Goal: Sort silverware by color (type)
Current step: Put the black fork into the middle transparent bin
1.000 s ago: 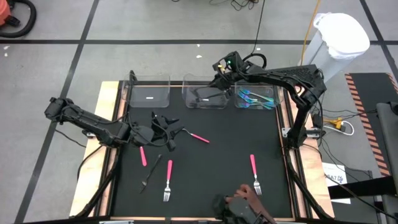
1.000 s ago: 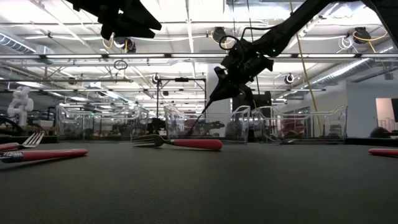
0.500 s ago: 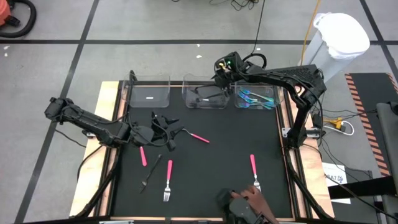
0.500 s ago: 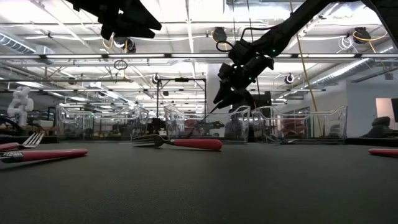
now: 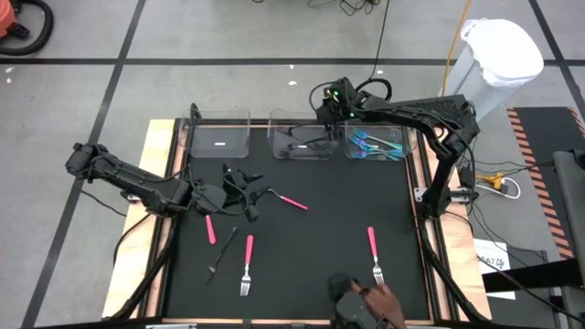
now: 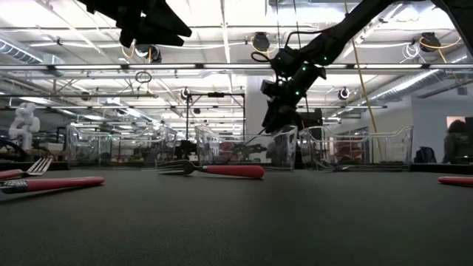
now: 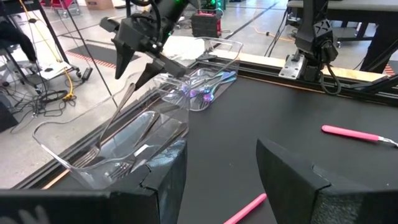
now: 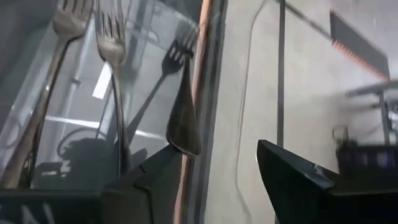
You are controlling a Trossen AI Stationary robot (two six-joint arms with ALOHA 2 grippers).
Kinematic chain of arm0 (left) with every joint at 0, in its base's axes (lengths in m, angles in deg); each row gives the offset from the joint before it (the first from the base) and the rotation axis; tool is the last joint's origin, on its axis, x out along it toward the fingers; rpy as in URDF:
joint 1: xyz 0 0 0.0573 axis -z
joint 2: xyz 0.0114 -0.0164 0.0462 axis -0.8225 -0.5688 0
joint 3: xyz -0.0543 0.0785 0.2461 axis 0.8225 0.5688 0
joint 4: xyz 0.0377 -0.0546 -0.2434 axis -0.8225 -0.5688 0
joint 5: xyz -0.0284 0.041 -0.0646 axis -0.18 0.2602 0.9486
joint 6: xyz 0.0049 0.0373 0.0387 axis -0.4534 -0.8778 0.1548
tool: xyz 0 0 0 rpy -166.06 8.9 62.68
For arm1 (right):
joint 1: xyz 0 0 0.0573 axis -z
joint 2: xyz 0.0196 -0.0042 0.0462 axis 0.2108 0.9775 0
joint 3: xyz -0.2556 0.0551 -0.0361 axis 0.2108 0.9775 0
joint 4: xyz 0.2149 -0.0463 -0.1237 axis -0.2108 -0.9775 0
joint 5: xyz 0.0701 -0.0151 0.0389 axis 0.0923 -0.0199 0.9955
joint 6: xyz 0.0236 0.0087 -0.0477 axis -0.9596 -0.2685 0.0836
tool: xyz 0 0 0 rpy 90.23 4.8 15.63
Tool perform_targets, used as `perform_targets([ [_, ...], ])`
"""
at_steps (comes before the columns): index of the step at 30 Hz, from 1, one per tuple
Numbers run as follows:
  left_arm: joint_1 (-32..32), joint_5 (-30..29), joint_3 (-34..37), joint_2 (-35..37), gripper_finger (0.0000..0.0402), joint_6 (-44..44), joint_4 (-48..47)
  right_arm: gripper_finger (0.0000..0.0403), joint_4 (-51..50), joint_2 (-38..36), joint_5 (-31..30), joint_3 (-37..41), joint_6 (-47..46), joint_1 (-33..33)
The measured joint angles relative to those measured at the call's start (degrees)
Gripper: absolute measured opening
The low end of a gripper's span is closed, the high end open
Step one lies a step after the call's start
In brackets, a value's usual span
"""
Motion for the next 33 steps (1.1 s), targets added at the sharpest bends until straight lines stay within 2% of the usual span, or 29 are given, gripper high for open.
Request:
perform_targets([
  [13, 0.0, 0.0, -0.02, 0.0, 0.0193, -0.31, -0.02, 0.0201, -8.11, -7.53, -0.35, 0.0, -11.81, -1.13],
  [18, 0.0, -0.02, -0.02, 0.0, 0.0193, -0.02, -1.53, 0.0201, -13.29, -11.9, 0.08, 0.0, -16.36, -3.61],
  [21, 0.0, -0.02, -0.02, 0.0, 0.0193, 0.0, -1.51, 0.0201, -17.12, -14.49, 4.36, 0.0, -17.94, -6.07],
  [25, 0.0, -0.02, -0.04, 0.0, 0.0193, -0.37, -2.66, 0.0201, -20.84, -18.1, 16.48, 0.38, -17.09, -9.83],
  [28, -0.02, -0.02, -0.04, 0.0, 0.0193, 0.0, -6.16, 0.0201, -19.08, -21.57, 23.27, 2.98, -16.33, -12.93],
  [30, -0.02, -0.02, -0.04, 0.0, 0.0193, 0.17, -7.92, 0.02, -17.21, -24.16, 24.53, 5.62, -17.33, -14.89],
  [33, -0.02, -0.01, -0.04, -0.02, 0.0193, 1.58, -10.87, 0.0192, -12.26, -28.25, 23.28, 10.89, -20.57, -18.15],
])
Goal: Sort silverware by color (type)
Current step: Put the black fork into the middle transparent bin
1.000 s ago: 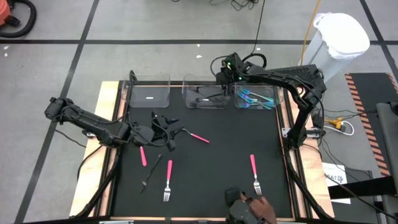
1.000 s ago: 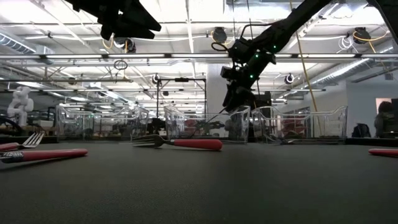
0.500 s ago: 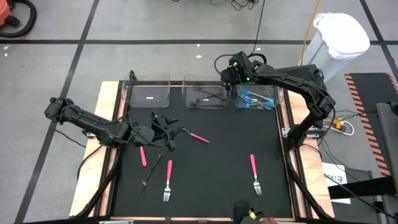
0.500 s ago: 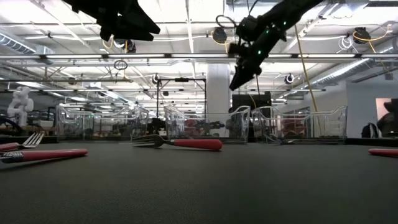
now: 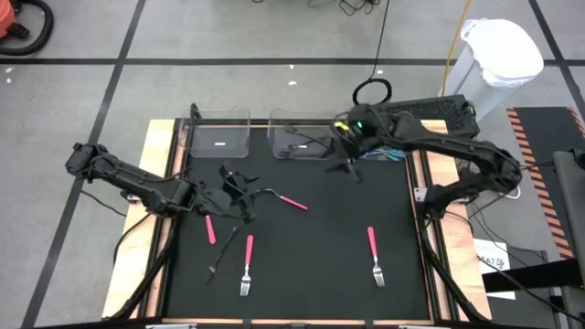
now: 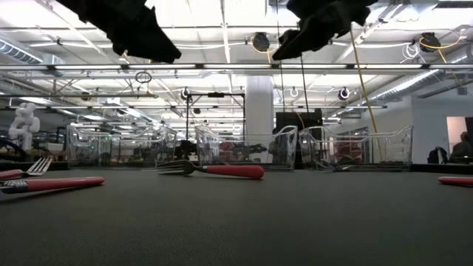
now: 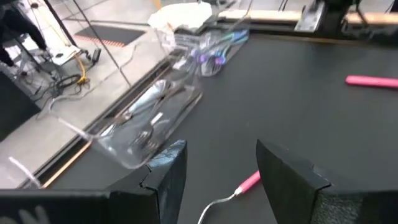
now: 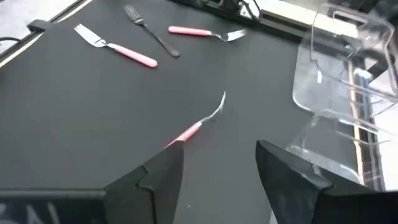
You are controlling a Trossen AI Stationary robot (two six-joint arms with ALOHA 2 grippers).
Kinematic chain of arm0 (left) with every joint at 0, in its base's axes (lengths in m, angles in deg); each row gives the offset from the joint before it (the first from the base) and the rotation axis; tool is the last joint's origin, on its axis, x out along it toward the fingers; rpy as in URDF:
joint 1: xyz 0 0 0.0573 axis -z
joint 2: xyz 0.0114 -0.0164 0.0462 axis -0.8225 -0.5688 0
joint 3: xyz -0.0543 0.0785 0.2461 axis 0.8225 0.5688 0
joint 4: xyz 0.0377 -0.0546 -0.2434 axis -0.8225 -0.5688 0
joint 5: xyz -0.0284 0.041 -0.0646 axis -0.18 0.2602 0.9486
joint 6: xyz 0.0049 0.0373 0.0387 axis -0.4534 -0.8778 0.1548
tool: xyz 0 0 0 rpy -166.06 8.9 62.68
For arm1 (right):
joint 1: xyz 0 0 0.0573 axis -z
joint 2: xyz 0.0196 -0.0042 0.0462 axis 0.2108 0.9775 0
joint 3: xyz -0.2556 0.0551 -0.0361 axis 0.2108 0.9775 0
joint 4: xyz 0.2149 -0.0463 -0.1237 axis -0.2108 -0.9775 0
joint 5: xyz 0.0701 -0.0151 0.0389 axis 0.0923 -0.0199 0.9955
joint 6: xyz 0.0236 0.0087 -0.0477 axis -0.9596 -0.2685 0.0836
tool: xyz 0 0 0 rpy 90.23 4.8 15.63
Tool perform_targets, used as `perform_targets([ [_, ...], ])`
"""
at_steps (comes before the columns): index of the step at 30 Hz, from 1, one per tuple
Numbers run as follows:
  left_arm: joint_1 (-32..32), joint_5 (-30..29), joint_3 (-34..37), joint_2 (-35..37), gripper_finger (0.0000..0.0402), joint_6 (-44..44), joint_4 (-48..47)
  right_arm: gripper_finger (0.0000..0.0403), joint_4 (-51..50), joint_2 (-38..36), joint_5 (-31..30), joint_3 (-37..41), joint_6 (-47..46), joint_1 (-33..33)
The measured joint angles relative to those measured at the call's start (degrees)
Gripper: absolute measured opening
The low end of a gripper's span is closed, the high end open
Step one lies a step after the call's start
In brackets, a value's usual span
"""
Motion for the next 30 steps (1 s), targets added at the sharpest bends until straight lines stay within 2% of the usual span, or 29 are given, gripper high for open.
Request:
perform_targets([
  [5, 0.0, 0.0, 0.0, 0.0, 0.0193, 3.27, -6.3, 0.017, 7.23, -6.5, -5.76, 10.11, -5.3, -5.4],
  [10, 0.0, -0.01, 0.0, 0.0, 0.0193, 8.74, -11.59, 0.0151, 16.97, -11.66, -5.51, 20.38, -10.13, -10.09],
  [15, 0.18, 0.0, -0.41, 0.0, 0.0193, 9.07, -12.29, 0.0141, 23.22, -14.22, -5.47, 27.72, -14.89, -14.52],
  [20, 1.33, -0.01, -4.72, -1.23, 0.0193, 12.2, -13.48, 0.0139, 25.4, -14.27, -5.4, 29.04, -19.43, -17.99],
  [24, 3.36, 0.01, -8.84, -5.29, 0.0193, 13.54, -13.68, 0.0138, 25.57, -14.29, -4.9, 29.08, -19.64, -20.23],
  [28, 6.0, 0.22, -14.31, -11.56, 0.0193, 13.55, -15.88, 0.0138, 25.64, -13.82, 2.65, 29.08, -20.41, -21.75],
  [30, 7.06, 0.22, -17.71, -14.66, 0.0193, 14.8, -18.2, 0.0139, 25.3, -13.59, 5.19, 29.1, -24.13, -22.67],
])
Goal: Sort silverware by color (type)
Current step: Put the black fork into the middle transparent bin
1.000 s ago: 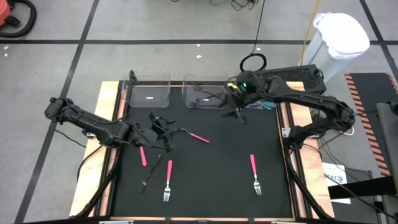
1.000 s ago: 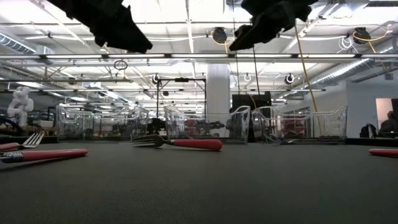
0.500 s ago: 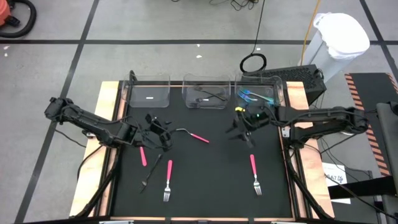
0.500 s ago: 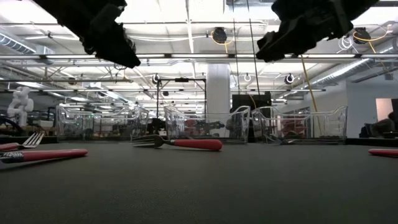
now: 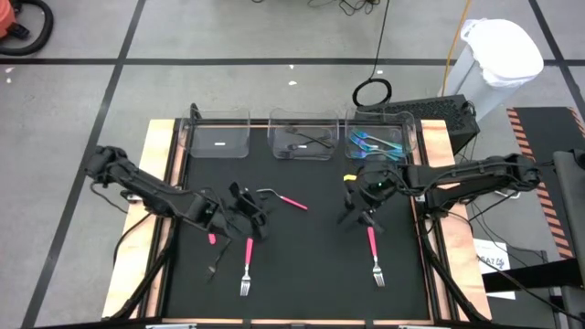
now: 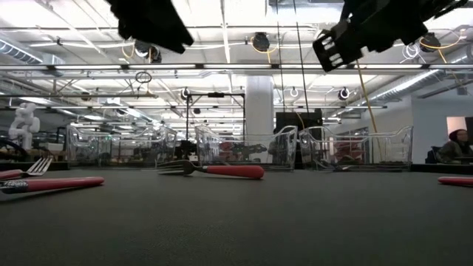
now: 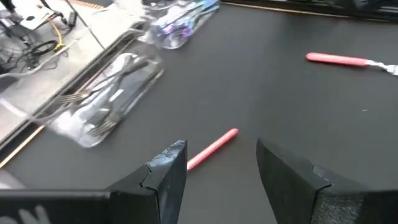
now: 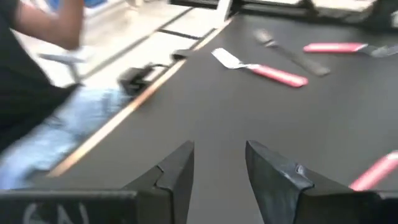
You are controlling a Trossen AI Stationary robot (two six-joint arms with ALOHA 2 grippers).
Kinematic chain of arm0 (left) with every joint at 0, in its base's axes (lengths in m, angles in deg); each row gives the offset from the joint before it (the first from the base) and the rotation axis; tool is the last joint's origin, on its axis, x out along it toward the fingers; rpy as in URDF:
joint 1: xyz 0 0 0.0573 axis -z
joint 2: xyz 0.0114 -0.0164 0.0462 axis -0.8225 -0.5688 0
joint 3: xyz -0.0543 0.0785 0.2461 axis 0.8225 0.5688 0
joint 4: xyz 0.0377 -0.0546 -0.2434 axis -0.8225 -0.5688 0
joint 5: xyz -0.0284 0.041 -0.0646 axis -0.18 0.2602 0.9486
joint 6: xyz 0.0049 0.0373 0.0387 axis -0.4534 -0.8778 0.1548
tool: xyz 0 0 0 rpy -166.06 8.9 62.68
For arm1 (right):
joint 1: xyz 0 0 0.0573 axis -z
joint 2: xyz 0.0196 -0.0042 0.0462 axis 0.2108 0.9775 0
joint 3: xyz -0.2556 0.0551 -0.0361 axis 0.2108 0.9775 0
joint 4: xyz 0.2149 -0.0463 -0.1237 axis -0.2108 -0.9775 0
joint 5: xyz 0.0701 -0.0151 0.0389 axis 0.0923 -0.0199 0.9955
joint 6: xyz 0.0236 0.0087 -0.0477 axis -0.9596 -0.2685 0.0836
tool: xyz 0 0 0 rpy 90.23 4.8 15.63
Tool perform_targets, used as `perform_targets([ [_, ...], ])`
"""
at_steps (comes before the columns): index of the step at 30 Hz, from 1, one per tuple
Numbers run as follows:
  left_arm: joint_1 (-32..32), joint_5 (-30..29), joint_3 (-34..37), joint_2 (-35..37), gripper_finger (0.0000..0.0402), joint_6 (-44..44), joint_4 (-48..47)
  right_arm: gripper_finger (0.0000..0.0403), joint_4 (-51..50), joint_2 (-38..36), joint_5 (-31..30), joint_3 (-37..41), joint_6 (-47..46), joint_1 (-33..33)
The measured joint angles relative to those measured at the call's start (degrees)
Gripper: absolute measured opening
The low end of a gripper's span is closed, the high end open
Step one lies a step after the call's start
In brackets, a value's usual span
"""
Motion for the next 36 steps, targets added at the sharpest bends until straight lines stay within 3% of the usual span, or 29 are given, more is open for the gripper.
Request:
perform_targets([
  [5, 2.1, 2.08, -8.25, -8.02, 0.0193, 5.16, -8.52, 0.0139, -0.84, -0.09, -0.09, 0.01, -8.68, -2.57],
  [12, 4.75, 8.07, -12.03, -12.52, 0.0193, 13.06, -21.03, 0.0139, -0.99, -0.09, -0.16, 0.01, -5.89, -4.67],
  [18, 7.72, 10.24, -12.08, -12.65, 0.0193, 33.96, -32.34, 0.0139, -1.07, -0.09, -0.13, 0.01, -3.02, -5.27],
  [26, 14.7, 13.44, -12.06, -15.99, 0.0193, 52.76, -35.66, 0.0139, -1.06, -0.09, -0.31, 0.01, -1.41, -5.27],
  [36, 18.31, 29.44, -12.03, -20.25, 0.0193, 74.04, -47.02, 0.0139, -1.01, -0.09, -0.43, 0.01, -2.85, -5.27],
])
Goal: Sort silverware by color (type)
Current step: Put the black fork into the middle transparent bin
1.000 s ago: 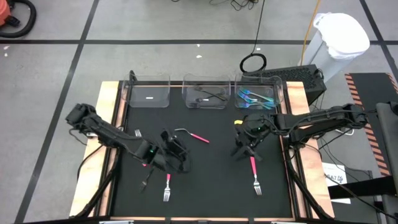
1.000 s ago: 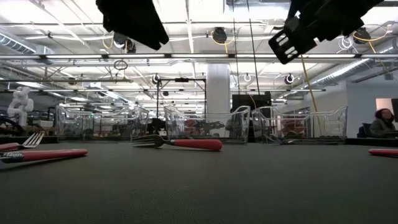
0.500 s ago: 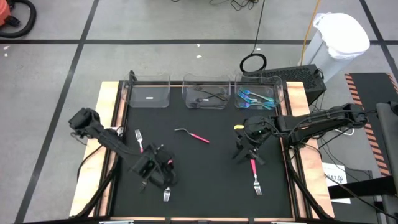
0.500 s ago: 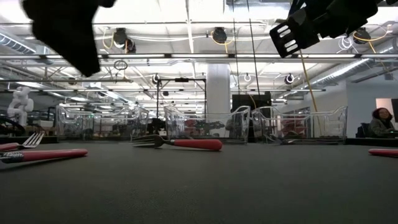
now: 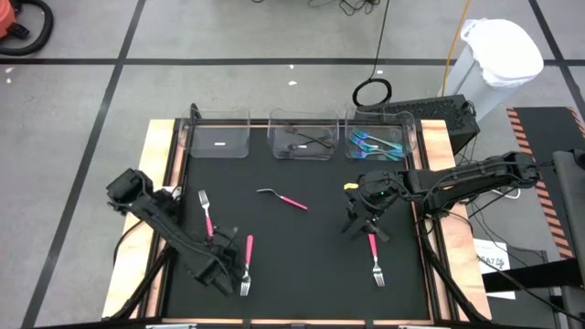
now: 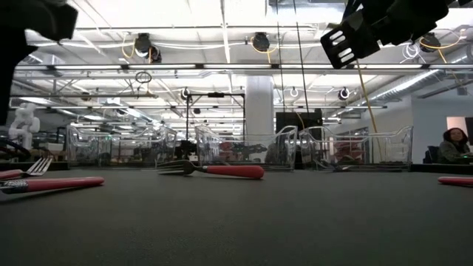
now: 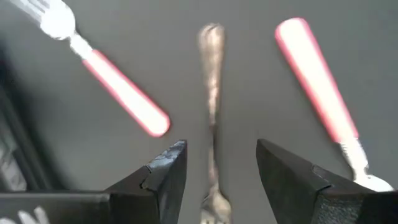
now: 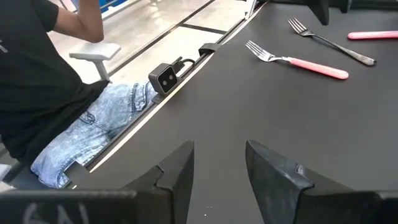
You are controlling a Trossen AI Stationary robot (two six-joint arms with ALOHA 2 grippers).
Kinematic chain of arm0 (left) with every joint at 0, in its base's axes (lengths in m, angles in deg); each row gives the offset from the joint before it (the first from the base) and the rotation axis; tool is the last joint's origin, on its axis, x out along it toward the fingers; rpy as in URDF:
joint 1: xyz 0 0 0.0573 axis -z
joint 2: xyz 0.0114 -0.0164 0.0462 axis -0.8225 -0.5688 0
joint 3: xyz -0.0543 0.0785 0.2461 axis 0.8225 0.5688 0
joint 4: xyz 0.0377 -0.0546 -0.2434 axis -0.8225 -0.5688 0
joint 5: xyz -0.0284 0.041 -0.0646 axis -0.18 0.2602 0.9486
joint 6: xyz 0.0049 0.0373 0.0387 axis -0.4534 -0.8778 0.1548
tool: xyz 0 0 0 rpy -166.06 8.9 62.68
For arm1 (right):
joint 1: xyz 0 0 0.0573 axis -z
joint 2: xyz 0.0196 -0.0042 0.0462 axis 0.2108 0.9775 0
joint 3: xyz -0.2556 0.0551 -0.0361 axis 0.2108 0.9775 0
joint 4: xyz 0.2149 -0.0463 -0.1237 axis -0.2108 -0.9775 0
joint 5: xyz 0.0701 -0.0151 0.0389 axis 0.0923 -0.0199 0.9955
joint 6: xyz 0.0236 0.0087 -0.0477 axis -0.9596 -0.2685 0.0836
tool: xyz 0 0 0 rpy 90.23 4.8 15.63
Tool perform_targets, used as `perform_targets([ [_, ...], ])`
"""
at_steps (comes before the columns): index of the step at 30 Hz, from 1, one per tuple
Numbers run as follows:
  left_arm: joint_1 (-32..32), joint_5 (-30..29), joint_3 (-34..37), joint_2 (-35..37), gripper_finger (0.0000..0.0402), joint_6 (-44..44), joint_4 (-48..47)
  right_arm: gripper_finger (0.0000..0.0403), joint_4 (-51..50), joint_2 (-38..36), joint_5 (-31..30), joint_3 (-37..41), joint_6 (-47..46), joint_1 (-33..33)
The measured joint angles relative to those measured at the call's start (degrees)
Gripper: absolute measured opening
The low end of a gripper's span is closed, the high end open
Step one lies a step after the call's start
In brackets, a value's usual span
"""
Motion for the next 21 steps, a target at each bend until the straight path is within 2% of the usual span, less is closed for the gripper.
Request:
perform_targets([
  [8, 1.44, 0.7, 0.02, -0.17, 0.0193, 2.58, 1.55, 0.0139, 0.0, 0.0, -0.19, 0.0, 1.8, 0.02],
  [13, 1.92, 0.1, 0.04, -1.58, 0.0193, 2.05, 1.63, 0.0139, -0.04, 0.0, -3.03, 0.0, 1.4, 0.02],
  [21, 3.52, 0.74, 0.07, -5.6, 0.0193, -4.15, 5.15, 0.0139, -0.3, 0.0, -3.07, -0.01, 2.75, 0.02],
])
